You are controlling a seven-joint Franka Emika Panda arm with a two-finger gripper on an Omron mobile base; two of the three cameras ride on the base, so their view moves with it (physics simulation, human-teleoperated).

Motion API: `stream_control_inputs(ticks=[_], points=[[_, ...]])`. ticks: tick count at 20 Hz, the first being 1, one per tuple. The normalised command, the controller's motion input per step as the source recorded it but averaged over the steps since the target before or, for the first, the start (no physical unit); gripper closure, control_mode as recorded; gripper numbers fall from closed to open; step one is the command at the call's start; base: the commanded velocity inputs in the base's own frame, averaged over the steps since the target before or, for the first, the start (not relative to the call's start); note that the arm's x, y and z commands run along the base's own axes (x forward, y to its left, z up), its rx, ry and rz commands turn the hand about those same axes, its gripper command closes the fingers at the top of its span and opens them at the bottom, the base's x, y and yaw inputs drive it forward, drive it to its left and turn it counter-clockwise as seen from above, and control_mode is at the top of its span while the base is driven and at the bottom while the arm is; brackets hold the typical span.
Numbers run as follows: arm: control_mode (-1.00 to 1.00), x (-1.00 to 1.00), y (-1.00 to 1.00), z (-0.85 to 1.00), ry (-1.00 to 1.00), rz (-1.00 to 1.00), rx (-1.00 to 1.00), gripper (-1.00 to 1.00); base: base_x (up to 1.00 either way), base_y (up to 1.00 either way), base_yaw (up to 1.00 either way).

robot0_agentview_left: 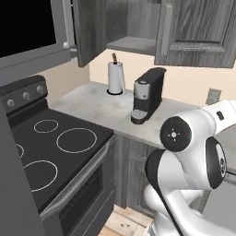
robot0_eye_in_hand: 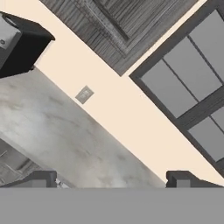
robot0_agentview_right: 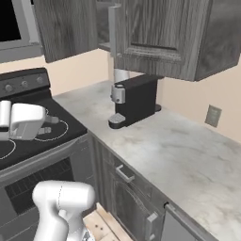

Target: Close all open cabinet doors.

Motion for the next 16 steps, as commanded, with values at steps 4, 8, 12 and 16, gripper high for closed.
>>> stream_control_inputs(ticks=[4,8,12,16], points=[[1.00,0.00,0.00,0.00,0.00,0.00,0.00,-1.00,0.63,0.14,-0.01],[1.00,0.00,0.00,0.00,0.00,0.00,0.00,-1.00,0.60,0.24,-0.05],[1.00,0.00,0.00,0.00,0.00,0.00,0.00,-1.00,0.68,0.18,-0.11],[1.00,0.00,0.00,0.00,0.00,0.00,0.00,-1.00,0.63,0.02,-0.22]])
